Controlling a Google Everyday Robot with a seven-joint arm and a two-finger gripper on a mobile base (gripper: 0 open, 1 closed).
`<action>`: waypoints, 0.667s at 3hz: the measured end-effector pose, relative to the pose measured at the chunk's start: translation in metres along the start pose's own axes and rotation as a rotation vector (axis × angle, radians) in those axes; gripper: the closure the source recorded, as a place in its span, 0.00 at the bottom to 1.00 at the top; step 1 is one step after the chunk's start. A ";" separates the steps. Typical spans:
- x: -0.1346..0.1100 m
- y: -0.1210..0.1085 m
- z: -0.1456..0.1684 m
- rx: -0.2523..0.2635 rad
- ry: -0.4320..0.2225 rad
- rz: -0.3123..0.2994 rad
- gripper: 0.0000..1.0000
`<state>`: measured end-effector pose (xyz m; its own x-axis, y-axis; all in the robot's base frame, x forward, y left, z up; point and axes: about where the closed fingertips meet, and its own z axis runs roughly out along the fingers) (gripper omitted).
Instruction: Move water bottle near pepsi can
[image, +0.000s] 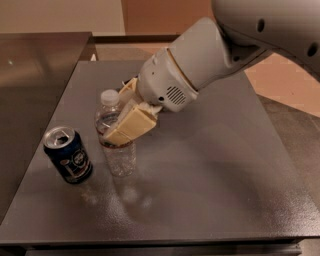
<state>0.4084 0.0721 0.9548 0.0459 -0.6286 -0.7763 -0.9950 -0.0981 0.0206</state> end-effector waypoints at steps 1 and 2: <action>0.001 0.001 0.012 -0.017 0.011 -0.016 0.58; -0.001 0.002 0.013 -0.018 0.013 -0.021 0.35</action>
Offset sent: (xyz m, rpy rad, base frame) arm -0.0018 0.0082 -0.0082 -0.0098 -0.0028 0.0229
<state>0.4049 0.0822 0.9471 0.0677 -0.6361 -0.7686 -0.9920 -0.1252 0.0162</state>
